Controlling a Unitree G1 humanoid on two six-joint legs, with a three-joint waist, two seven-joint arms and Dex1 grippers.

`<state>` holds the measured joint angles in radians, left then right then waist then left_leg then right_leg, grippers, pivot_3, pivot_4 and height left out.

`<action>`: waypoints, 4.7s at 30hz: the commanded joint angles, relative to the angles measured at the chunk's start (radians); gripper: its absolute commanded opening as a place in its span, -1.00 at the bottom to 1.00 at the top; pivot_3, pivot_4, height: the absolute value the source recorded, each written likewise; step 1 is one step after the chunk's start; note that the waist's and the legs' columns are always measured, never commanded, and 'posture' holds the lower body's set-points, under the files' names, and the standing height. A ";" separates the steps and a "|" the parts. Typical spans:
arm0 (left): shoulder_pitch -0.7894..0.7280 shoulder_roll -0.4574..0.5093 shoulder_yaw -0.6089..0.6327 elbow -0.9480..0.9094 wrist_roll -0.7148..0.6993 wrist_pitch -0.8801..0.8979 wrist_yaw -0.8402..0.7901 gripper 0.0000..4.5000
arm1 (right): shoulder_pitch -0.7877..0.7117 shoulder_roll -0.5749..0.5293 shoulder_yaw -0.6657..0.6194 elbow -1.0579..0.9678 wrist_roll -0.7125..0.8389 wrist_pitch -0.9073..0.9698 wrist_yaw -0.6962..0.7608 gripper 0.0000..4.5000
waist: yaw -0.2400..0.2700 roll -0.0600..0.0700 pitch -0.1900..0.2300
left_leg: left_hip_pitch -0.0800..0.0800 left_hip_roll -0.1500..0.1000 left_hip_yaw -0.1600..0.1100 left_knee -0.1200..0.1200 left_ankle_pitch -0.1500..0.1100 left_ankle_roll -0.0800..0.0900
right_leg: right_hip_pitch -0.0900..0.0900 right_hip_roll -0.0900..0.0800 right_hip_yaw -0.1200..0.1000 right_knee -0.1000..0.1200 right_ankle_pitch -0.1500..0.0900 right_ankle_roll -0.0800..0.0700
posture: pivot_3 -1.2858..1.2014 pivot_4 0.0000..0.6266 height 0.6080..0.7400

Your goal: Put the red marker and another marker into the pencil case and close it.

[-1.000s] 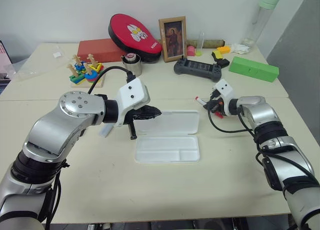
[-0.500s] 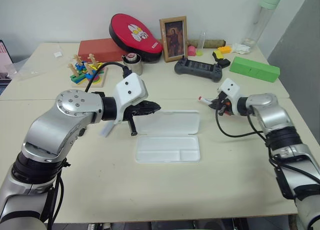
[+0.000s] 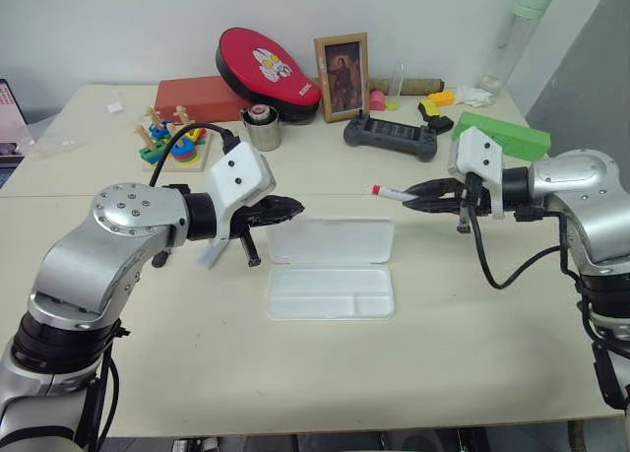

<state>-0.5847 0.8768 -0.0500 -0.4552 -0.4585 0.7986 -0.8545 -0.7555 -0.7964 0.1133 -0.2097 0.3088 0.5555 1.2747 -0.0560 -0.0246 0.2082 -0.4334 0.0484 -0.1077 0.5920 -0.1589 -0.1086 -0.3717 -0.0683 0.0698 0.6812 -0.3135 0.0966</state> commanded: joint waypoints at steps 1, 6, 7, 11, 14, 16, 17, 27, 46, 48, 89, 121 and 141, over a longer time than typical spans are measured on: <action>-0.030 0.010 0.037 0.001 0.006 -0.026 -0.003 -0.96 | 0.000 0.024 0.019 -0.093 0.050 0.025 -0.007 -0.88 | 0.000 0.000 0.000 | 0.000 0.000 0.000 0.000 0.000 0.000 | 0.000 0.000 0.000 0.000 0.000 0.000 | 0.03 -0.52 1.00; -0.036 0.016 0.052 -0.013 -0.022 -0.013 -0.020 -0.96 | 0.022 0.103 0.100 -0.130 0.043 0.056 -0.066 -0.88 | -0.001 0.000 0.000 | 0.000 0.000 0.000 0.000 0.000 0.000 | 0.000 0.000 0.000 0.000 0.000 0.000 | 0.03 -0.52 1.00; -0.037 0.016 0.055 -0.016 -0.032 -0.013 -0.030 -0.96 | 0.025 0.128 0.128 -0.121 0.030 0.055 -0.081 -0.88 | -0.001 0.000 0.000 | 0.000 0.000 0.000 0.000 0.000 0.000 | 0.000 0.000 0.000 0.000 0.000 0.000 | 0.03 -0.52 1.00; -0.043 0.026 0.059 -0.028 -0.065 -0.005 -0.066 -0.96 | 0.019 0.208 0.211 -0.069 -0.015 0.064 -0.138 -0.88 | -0.001 0.000 0.000 | 0.000 0.000 0.000 0.000 0.000 0.000 | 0.000 0.000 0.000 0.000 0.000 0.000 | 0.03 -0.52 1.00; -0.056 0.042 0.061 -0.022 -0.071 -0.012 -0.091 -0.96 | 0.026 0.246 0.255 -0.042 -0.039 0.060 -0.162 -0.88 | -0.001 0.000 0.000 | 0.000 0.000 0.000 0.000 0.000 0.000 | 0.000 0.000 0.000 0.001 0.000 0.000 | 0.03 -0.52 1.00; -0.066 0.050 0.056 -0.013 -0.063 -0.019 -0.098 -0.96 | 0.032 0.266 0.278 -0.011 -0.056 0.049 -0.178 -0.88 | -0.001 0.000 0.000 | 0.000 0.000 -0.001 0.000 0.000 0.000 | 0.000 0.000 -0.001 0.000 0.000 0.000 | 0.03 -0.52 1.00; -0.071 0.053 0.052 -0.009 -0.060 -0.022 -0.100 -0.96 | 0.035 0.276 0.289 0.005 -0.067 0.039 -0.186 -0.88 | -0.001 0.000 0.000 | 0.000 0.000 -0.001 0.000 0.000 0.000 | 0.000 0.000 -0.001 0.000 0.000 0.000 | 0.03 -0.52 1.00; -0.100 0.039 0.039 0.002 -0.039 -0.030 -0.083 -0.96 | 0.044 0.353 0.358 0.163 -0.172 -0.040 -0.231 -0.88 | -0.001 0.000 0.000 | 0.000 0.000 -0.001 0.000 0.000 0.000 | 0.000 0.000 -0.001 0.000 0.000 0.000 | 0.03 -0.52 1.00; -0.085 0.014 0.086 -0.010 -0.079 -0.026 -0.050 -0.96 | -0.004 0.336 0.207 0.004 -0.047 0.131 -0.197 0.73 | -0.001 0.000 0.000 | 0.000 0.000 -0.001 0.000 0.000 0.000 | 0.000 0.000 -0.001 0.001 0.000 0.000 | 0.03 -0.52 1.00; -0.085 0.008 0.099 -0.002 -0.073 -0.030 -0.030 -0.96 | -0.019 0.325 0.161 -0.046 0.014 0.200 -0.194 0.73 | -0.001 0.000 0.000 | 0.000 0.000 -0.001 0.000 0.000 0.000 | 0.000 0.000 -0.001 0.001 0.000 0.000 | 0.03 -0.52 1.00; 0.398 0.008 0.281 0.003 0.019 0.131 0.281 0.77 | -0.161 0.228 0.087 0.017 0.053 0.123 -0.233 0.75 | 0.000 0.000 0.000 | 0.000 0.000 -0.001 -0.001 0.000 0.000 | -0.001 0.000 -0.001 0.000 0.000 0.000 | 0.03 -0.52 1.00; 0.176 -0.206 0.137 0.528 0.138 0.010 0.311 0.41 | -0.146 0.194 0.068 -0.005 0.055 0.136 -0.266 0.75 | 0.001 0.000 0.000 | 0.001 0.000 -0.001 -0.001 0.000 0.000 | 0.000 0.000 -0.001 0.001 0.000 0.000 | 0.03 -0.52 1.00; 0.195 -0.180 0.127 0.477 0.165 0.027 0.276 -0.47 | -0.144 0.187 0.067 -0.015 0.061 0.142 -0.262 0.75 | 0.000 0.000 0.000 | 0.000 0.000 -0.001 -0.001 0.000 0.000 | 0.000 0.000 -0.001 0.001 0.000 0.000 | 0.03 -0.52 1.00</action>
<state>-0.4031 0.6890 0.0919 0.0374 -0.3041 0.8069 -0.5704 -0.8904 -0.5948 0.2158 -0.1917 0.3570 0.7060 1.0097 -0.0555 -0.0245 0.2079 -0.4330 0.0484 -0.1088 0.5911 -0.1588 -0.1087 -0.3721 -0.0681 0.0689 0.6817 -0.3133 0.0965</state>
